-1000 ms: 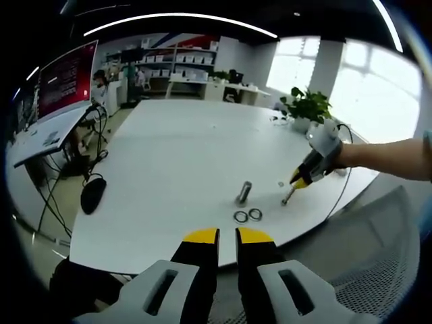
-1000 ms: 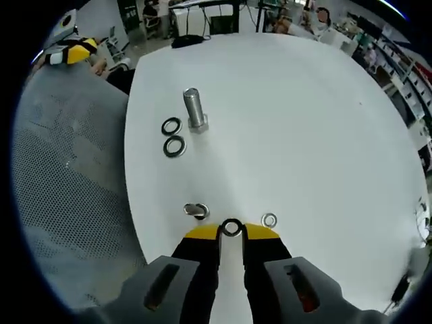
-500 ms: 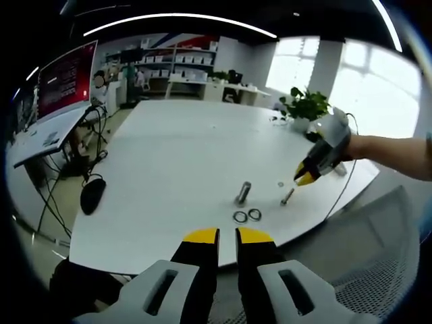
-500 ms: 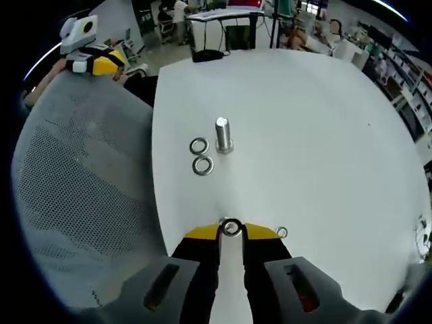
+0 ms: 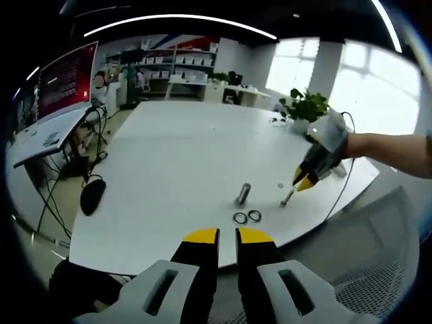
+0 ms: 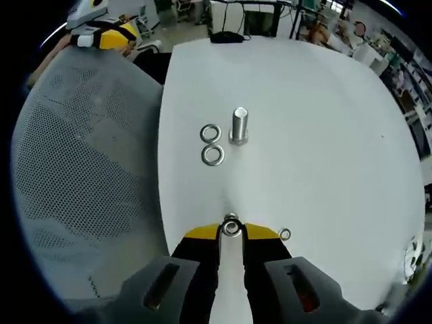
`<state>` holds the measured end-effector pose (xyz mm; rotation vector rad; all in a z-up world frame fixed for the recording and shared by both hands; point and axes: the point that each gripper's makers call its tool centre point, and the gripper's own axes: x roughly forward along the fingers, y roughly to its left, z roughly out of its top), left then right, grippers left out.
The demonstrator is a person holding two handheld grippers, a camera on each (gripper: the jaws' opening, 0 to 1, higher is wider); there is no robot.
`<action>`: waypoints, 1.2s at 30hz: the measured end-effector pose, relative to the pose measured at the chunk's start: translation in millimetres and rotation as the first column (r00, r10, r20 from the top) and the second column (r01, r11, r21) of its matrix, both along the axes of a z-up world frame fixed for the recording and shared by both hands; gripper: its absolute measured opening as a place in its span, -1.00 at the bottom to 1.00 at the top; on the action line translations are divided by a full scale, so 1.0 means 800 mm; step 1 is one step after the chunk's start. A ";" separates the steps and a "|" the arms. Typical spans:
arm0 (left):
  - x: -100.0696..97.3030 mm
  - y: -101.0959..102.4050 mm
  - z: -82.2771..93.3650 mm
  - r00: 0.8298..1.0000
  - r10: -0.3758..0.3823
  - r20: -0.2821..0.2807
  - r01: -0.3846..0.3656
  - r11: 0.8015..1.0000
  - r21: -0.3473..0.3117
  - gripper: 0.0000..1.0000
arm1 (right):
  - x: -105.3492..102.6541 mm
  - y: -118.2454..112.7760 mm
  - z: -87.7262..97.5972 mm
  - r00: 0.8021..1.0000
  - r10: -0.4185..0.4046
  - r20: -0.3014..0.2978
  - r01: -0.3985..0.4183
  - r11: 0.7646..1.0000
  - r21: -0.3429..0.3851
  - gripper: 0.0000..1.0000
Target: Place the washer onto the threaded stud by aligning its center hole with the stud, sliding it down to the base, and recovering from edge contact or off-axis alignment until the washer reaches the visible bottom stop.
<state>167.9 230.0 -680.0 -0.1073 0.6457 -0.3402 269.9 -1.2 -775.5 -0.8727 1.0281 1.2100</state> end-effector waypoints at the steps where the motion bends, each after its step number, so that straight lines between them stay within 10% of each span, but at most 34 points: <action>1: 0.000 0.000 0.000 1.000 0.000 0.000 0.000 1.000 0.000 -0.86 | 0.000 0.000 -0.001 1.000 0.007 0.002 -0.007 1.000 -0.006 -0.73; 36: -0.001 0.000 -0.003 1.000 0.001 -0.013 -0.001 1.000 0.004 -0.86 | 0.002 -0.004 -0.069 0.998 0.062 -0.014 -0.064 0.990 -0.129 -0.74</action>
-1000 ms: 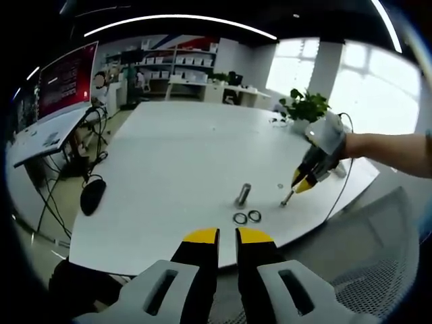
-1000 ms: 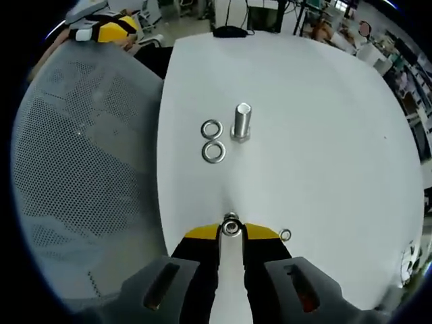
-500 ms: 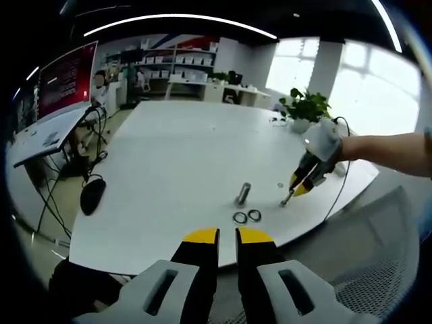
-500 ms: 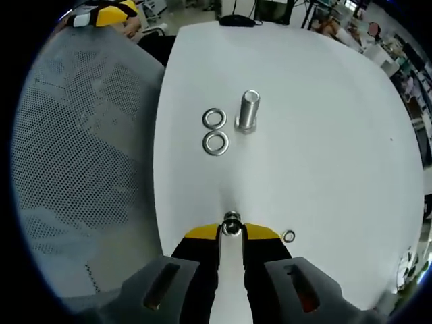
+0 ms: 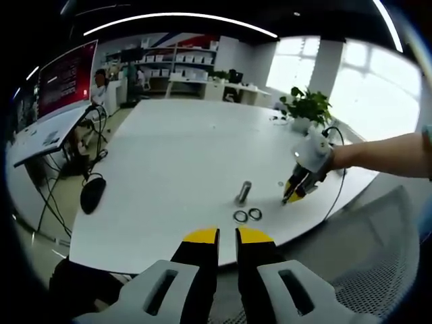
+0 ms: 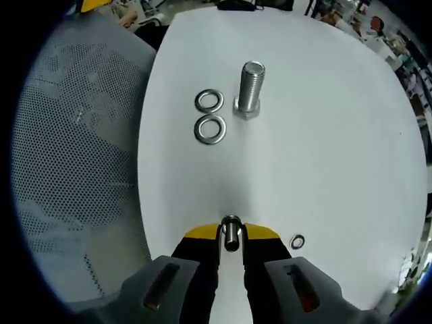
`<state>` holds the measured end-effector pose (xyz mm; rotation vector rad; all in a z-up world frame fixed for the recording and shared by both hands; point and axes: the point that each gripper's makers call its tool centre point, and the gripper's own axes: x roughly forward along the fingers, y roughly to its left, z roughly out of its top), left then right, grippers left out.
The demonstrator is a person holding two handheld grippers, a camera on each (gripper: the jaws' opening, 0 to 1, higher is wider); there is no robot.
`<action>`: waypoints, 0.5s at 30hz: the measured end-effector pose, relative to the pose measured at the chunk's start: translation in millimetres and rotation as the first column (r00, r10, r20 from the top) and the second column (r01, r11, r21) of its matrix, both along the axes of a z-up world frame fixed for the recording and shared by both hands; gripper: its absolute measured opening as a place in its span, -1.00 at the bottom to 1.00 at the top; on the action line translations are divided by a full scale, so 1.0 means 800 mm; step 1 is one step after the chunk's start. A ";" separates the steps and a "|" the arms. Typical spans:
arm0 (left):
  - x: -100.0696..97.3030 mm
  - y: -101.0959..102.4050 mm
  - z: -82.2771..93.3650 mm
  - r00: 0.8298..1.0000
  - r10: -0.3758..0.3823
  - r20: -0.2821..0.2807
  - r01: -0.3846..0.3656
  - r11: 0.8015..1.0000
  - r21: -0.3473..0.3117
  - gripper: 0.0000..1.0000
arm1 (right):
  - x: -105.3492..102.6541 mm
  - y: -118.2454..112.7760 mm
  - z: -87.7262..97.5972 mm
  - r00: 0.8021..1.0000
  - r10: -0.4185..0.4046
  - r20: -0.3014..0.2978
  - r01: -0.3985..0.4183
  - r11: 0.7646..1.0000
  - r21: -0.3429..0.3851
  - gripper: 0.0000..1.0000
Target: Place the washer onto the threaded stud by aligning its center hole with the stud, sliding it down to the base, and recovering from edge contact or off-axis alignment until the washer reaches the visible bottom stop.
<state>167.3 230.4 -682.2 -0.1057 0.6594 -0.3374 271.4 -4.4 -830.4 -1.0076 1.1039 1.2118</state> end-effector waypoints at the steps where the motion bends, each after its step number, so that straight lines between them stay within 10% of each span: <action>1: 0.000 0.000 0.000 1.000 0.000 0.000 0.000 1.000 0.000 -0.86 | 0.000 0.000 -0.001 1.000 0.001 -0.001 -0.001 1.000 -0.001 -0.74; 15: 0.001 0.001 0.000 1.000 0.004 0.001 -0.004 1.000 0.001 -0.86 | 0.001 0.001 -0.004 1.000 0.021 -0.010 -0.021 1.000 0.008 -0.47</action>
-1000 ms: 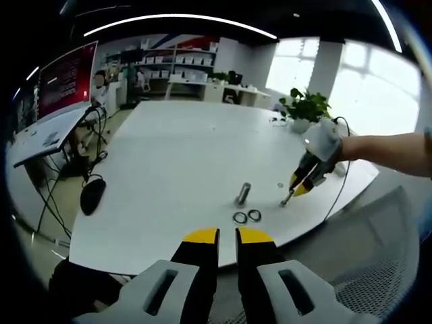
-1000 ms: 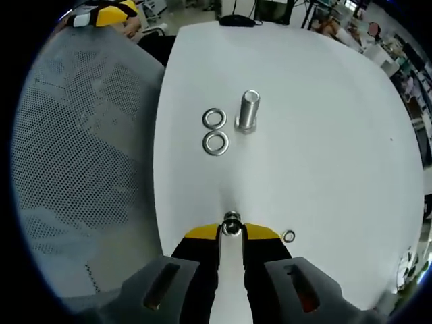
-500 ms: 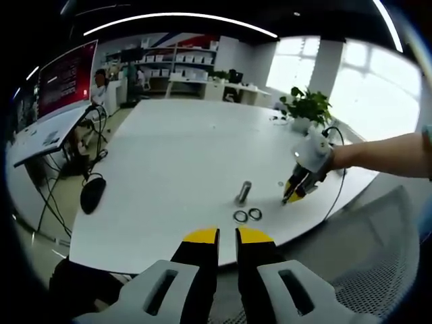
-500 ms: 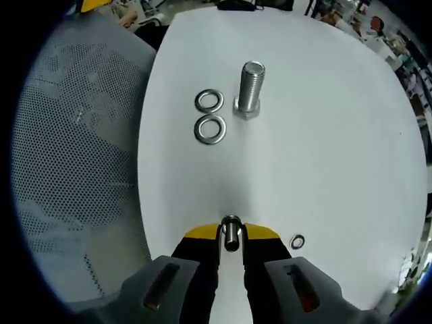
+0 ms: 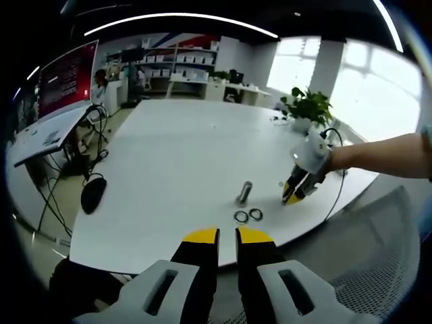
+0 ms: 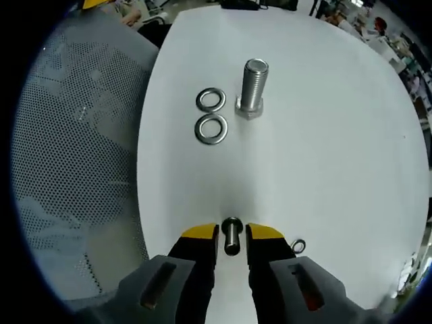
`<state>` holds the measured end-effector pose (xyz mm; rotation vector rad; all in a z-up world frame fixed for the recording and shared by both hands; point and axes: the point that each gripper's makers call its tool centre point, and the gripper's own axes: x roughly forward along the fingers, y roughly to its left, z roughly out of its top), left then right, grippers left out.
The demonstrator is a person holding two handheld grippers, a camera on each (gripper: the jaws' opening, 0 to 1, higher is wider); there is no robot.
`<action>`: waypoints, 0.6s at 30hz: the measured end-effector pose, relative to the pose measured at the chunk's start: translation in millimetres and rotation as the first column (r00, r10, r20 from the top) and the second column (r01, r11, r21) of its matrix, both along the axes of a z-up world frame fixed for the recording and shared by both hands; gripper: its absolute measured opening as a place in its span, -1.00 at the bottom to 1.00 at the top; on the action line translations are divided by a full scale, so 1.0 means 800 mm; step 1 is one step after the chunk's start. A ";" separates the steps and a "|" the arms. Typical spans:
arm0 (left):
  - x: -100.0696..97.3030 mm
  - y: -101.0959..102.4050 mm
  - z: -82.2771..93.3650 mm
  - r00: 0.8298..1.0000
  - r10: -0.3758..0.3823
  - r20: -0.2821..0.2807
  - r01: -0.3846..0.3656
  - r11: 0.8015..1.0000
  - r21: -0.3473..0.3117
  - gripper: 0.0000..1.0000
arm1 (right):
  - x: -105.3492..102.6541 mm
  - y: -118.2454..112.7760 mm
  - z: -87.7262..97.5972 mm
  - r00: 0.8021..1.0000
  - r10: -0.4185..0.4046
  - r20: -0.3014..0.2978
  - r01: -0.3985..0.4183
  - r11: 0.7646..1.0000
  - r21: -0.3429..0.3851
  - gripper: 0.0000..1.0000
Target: Place the washer onto the threaded stud by aligning its center hole with the stud, sliding it down to the base, and recovering from edge contact or off-axis alignment until the washer reaches the visible bottom stop.
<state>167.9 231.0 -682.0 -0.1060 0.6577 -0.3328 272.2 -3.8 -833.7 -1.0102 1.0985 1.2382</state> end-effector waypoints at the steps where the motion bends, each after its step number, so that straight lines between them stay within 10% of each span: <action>1: 0.000 0.000 0.000 1.000 0.000 0.000 0.000 1.000 0.000 -0.86 | 0.002 -0.001 0.000 1.000 -0.003 0.010 0.003 1.000 -0.003 -0.42; 18: 0.001 0.001 0.000 1.000 0.007 0.003 -0.007 1.000 0.001 -0.86 | 0.032 -0.056 0.011 0.991 -0.125 0.037 0.124 0.991 0.042 -0.45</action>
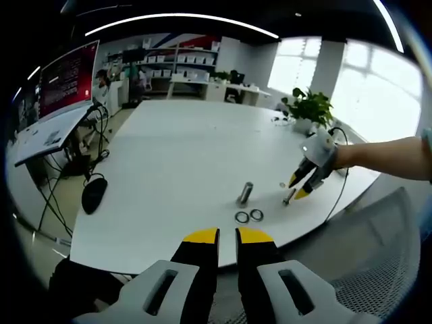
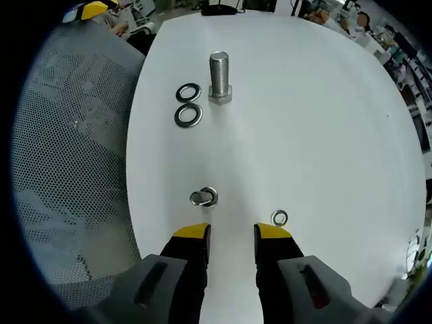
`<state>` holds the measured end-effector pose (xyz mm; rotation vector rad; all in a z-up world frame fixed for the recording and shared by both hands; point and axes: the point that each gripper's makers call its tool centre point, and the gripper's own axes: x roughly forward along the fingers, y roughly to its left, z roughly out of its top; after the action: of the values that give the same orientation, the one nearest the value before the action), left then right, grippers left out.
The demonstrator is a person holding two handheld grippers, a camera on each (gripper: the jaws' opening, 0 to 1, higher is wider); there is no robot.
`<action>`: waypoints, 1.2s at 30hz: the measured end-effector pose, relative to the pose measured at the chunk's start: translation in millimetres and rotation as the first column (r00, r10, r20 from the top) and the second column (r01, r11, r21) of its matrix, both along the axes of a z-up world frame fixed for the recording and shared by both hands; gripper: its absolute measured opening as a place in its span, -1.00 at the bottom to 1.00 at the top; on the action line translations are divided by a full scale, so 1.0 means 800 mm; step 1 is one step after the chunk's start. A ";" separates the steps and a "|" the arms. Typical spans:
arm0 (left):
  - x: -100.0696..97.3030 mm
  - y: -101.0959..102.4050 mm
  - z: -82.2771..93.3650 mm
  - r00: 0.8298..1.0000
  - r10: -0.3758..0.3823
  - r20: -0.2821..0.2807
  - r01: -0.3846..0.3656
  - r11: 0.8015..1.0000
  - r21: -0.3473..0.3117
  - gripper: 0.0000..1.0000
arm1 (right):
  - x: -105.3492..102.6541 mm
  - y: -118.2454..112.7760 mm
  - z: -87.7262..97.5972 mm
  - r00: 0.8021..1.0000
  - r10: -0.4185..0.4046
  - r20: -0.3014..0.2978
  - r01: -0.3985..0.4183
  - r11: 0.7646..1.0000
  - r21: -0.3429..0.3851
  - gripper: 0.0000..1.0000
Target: Place the washer onto the threaded stud by aligning its center hole with the stud, sliding it down to the base, and recovering from edge contact or off-axis alignment until the washer reaches the visible bottom stop.
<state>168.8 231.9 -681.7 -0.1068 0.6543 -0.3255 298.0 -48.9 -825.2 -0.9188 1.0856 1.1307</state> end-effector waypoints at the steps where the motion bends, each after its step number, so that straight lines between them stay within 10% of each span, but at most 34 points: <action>1: 0.000 0.000 0.000 1.000 0.001 0.000 -0.001 1.000 0.000 -0.86 | 0.004 -0.003 0.000 1.000 -0.023 0.009 0.023 1.000 0.004 -0.45; 13: 0.000 0.001 0.000 1.000 0.011 0.000 -0.011 1.000 -0.002 -0.86 | 0.039 -0.010 -0.012 0.972 -0.235 0.005 0.234 0.970 0.073 -0.48; 36: 0.000 0.005 -0.001 0.999 0.033 -0.007 -0.033 0.999 -0.006 -0.86 | 0.058 0.002 -0.022 0.964 -0.266 -0.002 0.265 0.962 0.071 -0.58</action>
<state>168.9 236.1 -682.3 -0.1246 0.6574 -0.2959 344.5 -47.5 -842.7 -0.6973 1.1185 0.9363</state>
